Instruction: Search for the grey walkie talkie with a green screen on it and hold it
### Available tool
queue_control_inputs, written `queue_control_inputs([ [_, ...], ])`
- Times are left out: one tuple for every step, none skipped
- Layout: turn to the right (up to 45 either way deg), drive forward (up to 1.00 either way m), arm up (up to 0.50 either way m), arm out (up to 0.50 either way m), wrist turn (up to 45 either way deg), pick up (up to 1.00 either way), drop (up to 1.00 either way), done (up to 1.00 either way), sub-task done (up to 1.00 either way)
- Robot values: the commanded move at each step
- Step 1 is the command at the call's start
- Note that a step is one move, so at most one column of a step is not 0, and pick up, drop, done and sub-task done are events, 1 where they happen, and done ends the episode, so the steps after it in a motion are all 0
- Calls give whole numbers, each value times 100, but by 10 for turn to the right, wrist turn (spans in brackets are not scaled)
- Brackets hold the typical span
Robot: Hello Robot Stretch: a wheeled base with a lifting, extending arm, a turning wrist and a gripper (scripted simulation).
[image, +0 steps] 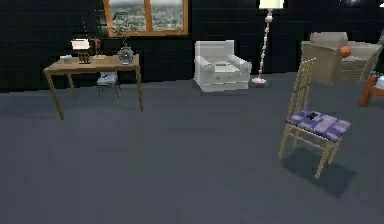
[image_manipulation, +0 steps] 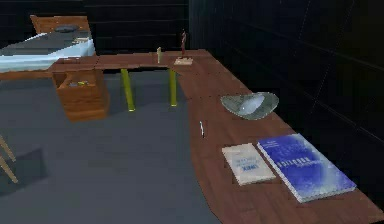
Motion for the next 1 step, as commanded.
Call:
queue_control_inputs([
  [0,60,0,0,0,0,0,0,0],
])
